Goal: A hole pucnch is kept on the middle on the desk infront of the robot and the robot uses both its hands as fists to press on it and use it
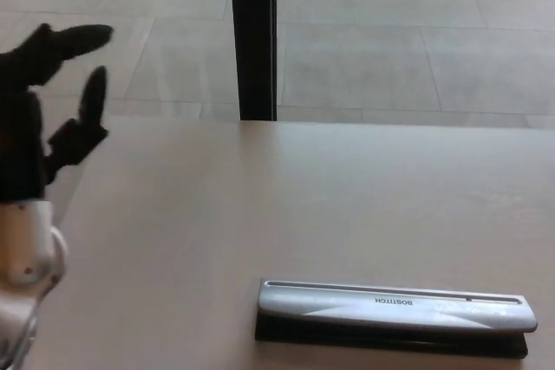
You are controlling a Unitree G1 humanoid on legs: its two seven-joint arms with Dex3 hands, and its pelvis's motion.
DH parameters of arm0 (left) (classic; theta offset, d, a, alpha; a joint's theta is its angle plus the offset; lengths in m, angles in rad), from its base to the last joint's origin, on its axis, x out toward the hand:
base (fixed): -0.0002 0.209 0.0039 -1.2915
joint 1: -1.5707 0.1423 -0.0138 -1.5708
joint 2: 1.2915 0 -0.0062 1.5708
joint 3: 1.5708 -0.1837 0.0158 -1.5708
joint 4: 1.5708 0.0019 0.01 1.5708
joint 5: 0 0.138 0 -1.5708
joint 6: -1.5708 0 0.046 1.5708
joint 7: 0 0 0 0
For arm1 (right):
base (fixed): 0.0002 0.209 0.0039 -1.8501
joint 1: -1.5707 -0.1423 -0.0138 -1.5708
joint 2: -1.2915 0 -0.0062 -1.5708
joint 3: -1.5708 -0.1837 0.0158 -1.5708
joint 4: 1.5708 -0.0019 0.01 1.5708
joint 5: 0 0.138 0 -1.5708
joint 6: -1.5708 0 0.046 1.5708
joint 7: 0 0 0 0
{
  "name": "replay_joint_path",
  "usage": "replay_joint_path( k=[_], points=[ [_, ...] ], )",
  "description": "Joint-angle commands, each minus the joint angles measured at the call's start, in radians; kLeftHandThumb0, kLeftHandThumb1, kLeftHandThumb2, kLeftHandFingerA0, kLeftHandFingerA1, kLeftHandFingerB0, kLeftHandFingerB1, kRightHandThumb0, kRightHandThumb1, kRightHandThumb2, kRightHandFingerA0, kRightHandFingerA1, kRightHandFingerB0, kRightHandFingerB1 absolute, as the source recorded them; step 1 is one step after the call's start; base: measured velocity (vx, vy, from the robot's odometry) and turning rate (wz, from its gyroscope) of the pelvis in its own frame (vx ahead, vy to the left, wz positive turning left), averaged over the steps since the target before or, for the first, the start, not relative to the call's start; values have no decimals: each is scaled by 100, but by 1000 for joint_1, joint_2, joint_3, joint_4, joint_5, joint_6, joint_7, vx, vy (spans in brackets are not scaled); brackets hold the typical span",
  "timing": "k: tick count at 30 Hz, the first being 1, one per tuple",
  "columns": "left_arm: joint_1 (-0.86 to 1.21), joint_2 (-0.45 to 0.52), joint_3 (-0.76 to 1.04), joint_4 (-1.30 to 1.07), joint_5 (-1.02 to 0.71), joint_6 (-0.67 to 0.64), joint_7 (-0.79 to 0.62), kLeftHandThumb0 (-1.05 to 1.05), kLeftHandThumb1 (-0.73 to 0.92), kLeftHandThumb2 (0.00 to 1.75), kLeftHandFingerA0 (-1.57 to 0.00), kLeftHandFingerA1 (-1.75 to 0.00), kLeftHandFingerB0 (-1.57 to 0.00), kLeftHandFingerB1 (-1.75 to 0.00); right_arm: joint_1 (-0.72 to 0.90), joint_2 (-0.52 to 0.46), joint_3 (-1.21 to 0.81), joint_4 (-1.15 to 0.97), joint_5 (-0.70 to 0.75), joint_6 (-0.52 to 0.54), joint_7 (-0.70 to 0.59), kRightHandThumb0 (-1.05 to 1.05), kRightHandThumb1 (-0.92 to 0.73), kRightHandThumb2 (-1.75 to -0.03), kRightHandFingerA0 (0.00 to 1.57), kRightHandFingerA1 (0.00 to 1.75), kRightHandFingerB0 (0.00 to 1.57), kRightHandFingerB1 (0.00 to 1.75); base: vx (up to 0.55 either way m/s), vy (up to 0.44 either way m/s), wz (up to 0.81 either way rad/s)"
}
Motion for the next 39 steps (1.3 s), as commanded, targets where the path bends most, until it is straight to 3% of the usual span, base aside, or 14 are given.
replay_joint_path(
  k=[1, 2, 3, 10, 12, 14, 15, 16, 17, 20, 23, 29, 32, 39],
  points=[
    [431, 149, 684, -96, -602, 496, -258, -61, 64, 65, -98, -57, -86, -53, 173, 34, -626, 238, 670, 366, 167, -70, -75, -62, 48, 62, 26, 54, 0, 0, 0],
    [475, 123, 698, -85, -608, 455, -268, -63, 66, 62, -95, -55, -85, -53, 164, 51, -629, 260, 665, 356, 140, -71, -57, -101, 46, 69, 25, 59, 0, 0, 0],
    [509, 94, 715, -74, -610, 433, -258, -66, 62, 61, -97, -54, -89, -52, 160, 79, -636, 265, 679, 334, 134, -66, -74, -62, 43, 69, 24, 58, 0, 0, 0],
    [628, -80, 717, 15, -495, 287, -127, -66, 61, 64, -102, -66, -82, -58, 104, 200, -660, 303, 685, 298, 12, -61, -80, -65, 47, 82, 29, 67, 0, 0, 0],
    [696, -197, 697, 90, -482, 228, -105, -67, 43, 98, -85, -76, -79, -74, 72, 260, -667, 408, 695, 293, 17, -62, -59, -105, 120, 136, 31, 71, 0, 0, 0],
    [704, -207, 698, 93, -480, 228, -114, -67, 43, 98, -85, -76, -79, -74, 76, 267, -679, 413, 697, 290, 34, -62, -59, -105, 120, 136, 31, 71, 0, 0, 0],
    [718, -224, 687, 112, -467, 232, -116, -64, 58, 68, -96, -68, -83, -63, 85, 288, -674, 441, 694, 271, 75, -65, -78, -63, 89, 158, 21, 76, 0, 0, 0],
    [720, -231, 669, 158, -434, 208, -123, -65, 58, 68, -94, -68, -83, -65, 86, 307, -676, 440, 698, 288, 66, -72, -58, -102, 100, 128, 22, 66, 0, 0, 0],
    [730, -243, 653, 188, -410, 198, -132, -68, 56, 68, -105, -74, -87, -66, 86, 319, -672, 461, 687, 282, 73, -64, -73, -69, 93, 164, 36, 86, 0, 0, 0],
    [767, -234, 561, 306, -301, 234, -162, -71, 70, 62, -100, -81, -87, -68, 100, 360, -644, 515, 638, 282, 85, -59, -72, -68, 107, 174, 21, 71, 0, 0, 0],
    [805, -230, 492, 393, -241, 212, -235, -58, 52, 67, -99, -75, -88, -83, 144, 406, -591, 515, 576, 266, 129, -57, -73, -62, 87, 134, 20, 63, 0, 0, 0],
    [803, -272, 522, 420, -261, 167, -229, -58, 54, 68, -102, -69, -93, -69, 116, 489, -587, 427, 595, 317, 75, -50, -69, -63, 80, 153, 34, 73, 0, 0, 0],
    [795, -293, 552, 387, -300, 170, -243, -62, 52, 68, -100, -67, -96, -73, 148, 569, -531, 321, 564, 339, 71, -47, -71, -63, 46, 88, 39, 70, 0, 0, 0],
    [800, -276, 544, 393, -275, 212, -304, -57, 48, 69, -103, -70, -93, -70, 182, 602, -473, 255, 541, 375, 56, -51, -70, -62, 58, 79, 50, 64, 0, 0, 0]
  ],
)
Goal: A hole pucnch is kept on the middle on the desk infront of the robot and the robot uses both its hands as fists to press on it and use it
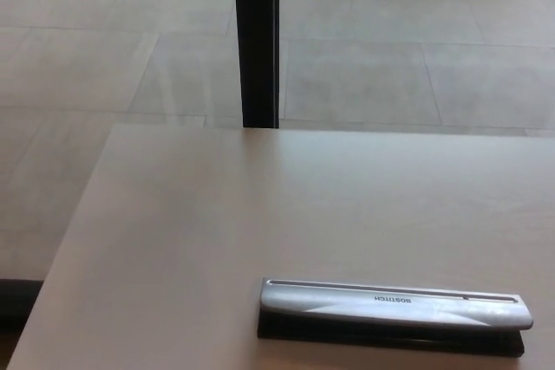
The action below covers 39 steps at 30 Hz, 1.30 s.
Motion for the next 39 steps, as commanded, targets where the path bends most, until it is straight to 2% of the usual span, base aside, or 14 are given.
replay_joint_path(
  k=[1, 6, 10, 11, 16, 17, 18, 21, 23, 32, 34, 35, 37, 39],
  points=[
    [23, 2, 22, -28, -30, 60, -89, -63, 55, 68, -99, -69, -91, -70, 25, 17, 18, -80, 76, 119, -38, -56, -69, -61, 61, 79, 57, 70, 0, 0, 0],
    [-10, 2, 64, -11, -47, 112, -72, -58, 49, 65, -104, -69, -98, -74, 45, 19, 37, -81, 96, 90, 15, -50, -67, -64, 53, 80, 49, 66, 0, 0, 0],
    [-8, -2, 58, -29, -22, 116, -75, -53, 40, 69, -103, -72, -101, -79, 74, -4, 78, -82, 71, 161, 12, -29, -43, -62, 92, 88, 62, 70, 0, 0, 0],
    [-9, 2, 51, -24, -11, 113, -78, -52, 38, 67, -104, -73, -99, -81, 87, -11, 98, -84, 64, 180, 31, -24, -38, -60, 116, 161, 63, 71, 0, 0, 0],
    [4, 19, 16, -11, 32, 86, -116, -42, 34, 65, -99, -76, -89, -77, 136, -23, 176, -132, 40, 239, 48, -22, -41, -58, 121, 172, 62, 68, 0, 0, 0],
    [12, 22, 10, -23, 36, 103, -119, -45, 25, 81, -92, -84, -87, -83, 139, -24, 183, -135, 39, 240, 43, -33, -28, -77, 99, 103, 58, 71, 0, 0, 0],
    [19, 27, 4, -27, 33, 127, -130, -40, 23, 76, -96, -89, -83, -80, 131, -32, 192, -121, 29, 232, 35, -33, -47, -56, 86, 72, 73, 68, 0, 0, 0],
    [5, 41, -2, 15, 37, 126, -146, -40, 24, 76, -96, -88, -85, -80, 123, -53, 213, -88, 11, 236, 27, -48, -42, -88, 85, 80, 90, 89, 0, 0, 0],
    [-3, 50, -9, 31, 44, 122, -154, -43, 24, 77, -96, -88, -89, -81, 140, -48, 223, -108, 16, 249, 30, -42, -56, -57, 88, 74, 86, 82, 0, 0, 0],
    [41, 29, -16, -69, 52, 161, -148, -37, 32, 61, -101, -75, -95, -76, 162, -78, 244, -45, 22, 238, 98, -42, -48, -54, 86, 81, 76, 69, 0, 0, 0],
    [40, 23, -10, -68, 48, 155, -146, -39, 23, 80, -93, -84, -92, -86, 164, -74, 249, -55, 21, 239, 91, -45, -34, -83, 81, 83, 73, 76, 0, 0, 0],
    [40, 22, -8, -71, 47, 158, -147, -39, 23, 80, -93, -84, -92, -86, 167, -72, 251, -63, 22, 242, 91, -41, -50, -56, 81, 78, 74, 69, 0, 0, 0],
    [22, 28, -6, -45, 48, 156, -148, -40, 23, 78, -91, -82, -90, -84, 158, -75, 253, -53, 21, 236, 89, -46, -37, -85, 80, 81, 73, 76, 0, 0, 0],
    [21, 30, -9, -49, 53, 156, -149, -41, 24, 80, -90, -82, -94, -86, 154, -76, 251, -45, 26, 231, 96, -41, -53, -56, 79, 75, 73, 68, 0, 0, 0]
  ],
)
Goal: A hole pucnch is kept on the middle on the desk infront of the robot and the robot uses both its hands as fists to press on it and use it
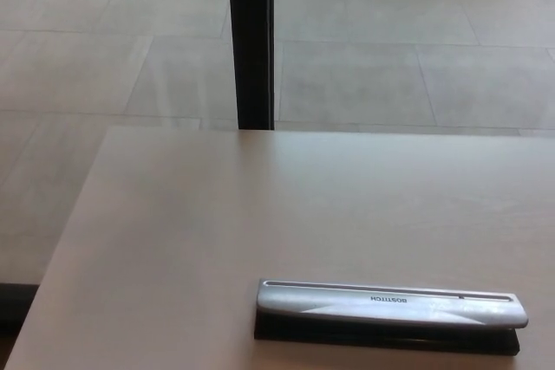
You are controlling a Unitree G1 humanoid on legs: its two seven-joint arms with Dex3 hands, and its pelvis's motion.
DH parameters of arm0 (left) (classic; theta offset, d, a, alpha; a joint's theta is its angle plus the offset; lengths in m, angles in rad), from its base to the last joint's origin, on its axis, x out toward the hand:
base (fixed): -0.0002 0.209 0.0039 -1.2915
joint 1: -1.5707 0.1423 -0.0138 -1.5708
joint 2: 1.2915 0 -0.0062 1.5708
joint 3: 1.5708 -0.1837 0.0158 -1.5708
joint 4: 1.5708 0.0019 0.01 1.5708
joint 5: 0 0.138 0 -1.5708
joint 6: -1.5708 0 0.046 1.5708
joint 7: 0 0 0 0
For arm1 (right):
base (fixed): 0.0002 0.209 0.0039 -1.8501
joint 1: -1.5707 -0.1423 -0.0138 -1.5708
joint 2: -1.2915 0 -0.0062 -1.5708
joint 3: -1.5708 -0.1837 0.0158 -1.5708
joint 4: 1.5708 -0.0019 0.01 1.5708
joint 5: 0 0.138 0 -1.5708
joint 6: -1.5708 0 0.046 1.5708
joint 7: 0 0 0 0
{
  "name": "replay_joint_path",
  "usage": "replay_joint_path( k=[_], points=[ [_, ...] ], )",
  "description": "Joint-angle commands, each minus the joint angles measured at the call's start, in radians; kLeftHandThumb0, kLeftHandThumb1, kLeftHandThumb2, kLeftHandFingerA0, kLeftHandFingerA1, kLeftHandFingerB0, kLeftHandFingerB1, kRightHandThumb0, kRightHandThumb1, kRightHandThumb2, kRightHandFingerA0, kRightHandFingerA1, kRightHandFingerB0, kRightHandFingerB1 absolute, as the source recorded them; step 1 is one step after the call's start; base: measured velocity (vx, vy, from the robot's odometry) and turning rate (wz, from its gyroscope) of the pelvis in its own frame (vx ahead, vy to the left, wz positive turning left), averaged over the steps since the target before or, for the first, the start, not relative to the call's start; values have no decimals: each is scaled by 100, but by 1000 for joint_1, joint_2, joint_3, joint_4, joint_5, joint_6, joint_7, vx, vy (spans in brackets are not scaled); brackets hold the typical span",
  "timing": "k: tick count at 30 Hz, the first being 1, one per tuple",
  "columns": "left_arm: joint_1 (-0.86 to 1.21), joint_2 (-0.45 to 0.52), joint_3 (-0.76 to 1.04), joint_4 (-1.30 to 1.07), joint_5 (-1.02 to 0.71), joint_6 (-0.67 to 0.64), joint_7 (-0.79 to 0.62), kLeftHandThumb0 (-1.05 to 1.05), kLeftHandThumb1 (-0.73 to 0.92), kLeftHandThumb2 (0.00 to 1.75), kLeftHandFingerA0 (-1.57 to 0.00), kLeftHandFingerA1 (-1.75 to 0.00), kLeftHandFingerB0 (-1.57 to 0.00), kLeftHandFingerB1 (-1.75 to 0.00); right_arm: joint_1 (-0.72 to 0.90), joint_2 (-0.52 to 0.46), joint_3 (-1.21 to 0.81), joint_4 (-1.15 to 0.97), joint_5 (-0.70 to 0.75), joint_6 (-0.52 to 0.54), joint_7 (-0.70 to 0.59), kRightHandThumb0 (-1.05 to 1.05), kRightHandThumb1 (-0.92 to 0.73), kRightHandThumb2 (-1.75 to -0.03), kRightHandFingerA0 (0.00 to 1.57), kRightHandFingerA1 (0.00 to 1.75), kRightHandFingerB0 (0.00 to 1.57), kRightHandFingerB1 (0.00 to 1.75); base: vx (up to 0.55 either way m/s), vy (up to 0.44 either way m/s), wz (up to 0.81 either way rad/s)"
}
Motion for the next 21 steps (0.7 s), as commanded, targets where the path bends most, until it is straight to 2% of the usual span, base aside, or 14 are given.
replay_joint_path(
  k=[1, 2, 6, 7, 8, 9, 10, 11, 12, 13, 16, 18, 19, 21],
  points=[
    [-5, 8, 5, 1, 20, 26, -9, -41, 24, 80, -90, -82, -94, -86, -5, -19, 2, 9, -3, 0, 16, -41, -53, -56, 79, 75, 73, 68, 0, 0, 0],
    [-5, 8, 6, -6, 20, 36, -4, -42, 24, 80, -91, -83, -94, -86, -8, -17, -1, 8, 1, 3, 13, -47, -38, -84, 82, 82, 73, 76, 0, 0, 0],
    [25, 4, -6, -63, 29, 48, -11, -44, 25, 82, -94, -85, -94, -88, -8, -15, -3, 16, -7, -9, 7, -45, -37, -83, 82, 82, 72, 76, 0, 0, 0],
    [16, 4, 0, -49, 26, 47, -7, -40, 33, 63, -102, -75, -95, -77, -4, 0, -6, 4, -8, -39, 3, -34, -51, -58, 93, 80, 70, 67, 0, 0, 0],
    [8, 14, -5, -21, 40, 32, -7, -40, 34, 64, -100, -75, -94, -77, -7, 12, -10, -9, -5, -55, -5, -36, -36, -85, 85, 84, 61, 72, 0, 0, 0],
    [11, 9, -3, -28, 42, 28, 1, -44, 25, 82, -95, -85, -94, -88, -9, 33, -21, -27, -3, -98, -19, -35, -52, -63, 90, 77, 65, 68, 0, 0, 0],
    [10, 7, -2, -31, 44, 34, 8, -41, 33, 65, -101, -75, -95, -78, -12, 31, -21, -30, -11, -98, -30, -36, -52, -61, 86, 74, 64, 66, 0, 0, 0],
    [8, 1, 10, -27, 27, 32, 1, -41, 25, 83, -93, -86, -90, -87, -20, 23, -19, -17, -22, -96, -41, -38, -53, -60, 86, 72, 65, 64, 0, 0, 0],
    [4, -1, 19, -23, 17, 36, -3, -36, 34, 65, -98, -75, -90, -79, -25, 21, -20, -12, -18, -89, -40, -36, -52, -58, 88, 71, 64, 62, 0, 0, 0],
    [3, 1, 17, -17, 20, 31, -8, -42, 26, 83, -91, -84, -88, -85, -27, 11, -14, 5, -20, -84, -28, -40, -38, -84, 81, 80, 61, 70, 0, 0, 0],
    [-6, 8, 14, -12, 33, 34, -5, -38, 36, 64, -97, -71, -88, -77, -18, 13, -6, -18, -15, -57, -16, -39, -37, -83, 82, 82, 59, 70, 0, 0, 0],
    [-19, 14, 18, 12, 35, 27, -4, -36, 34, 63, -98, -70, -93, -77, -14, 12, -4, -22, -7, -40, -7, -30, -46, -56, 85, 75, 67, 65, 0, 0, 0],
    [-14, 12, 14, 0, 44, 31, 4, -43, 25, 82, -91, -81, -93, -86, -12, 8, 0, -17, -11, -37, 0, -30, -46, -56, 92, 76, 70, 65, 0, 0, 0],
    [-8, 11, 11, -11, 50, 34, 8, -43, 25, 82, -91, -81, -93, -86, -10, 3, 3, -14, -13, -27, 3, -30, -46, -56, 92, 76, 70, 65, 0, 0, 0]
  ],
)
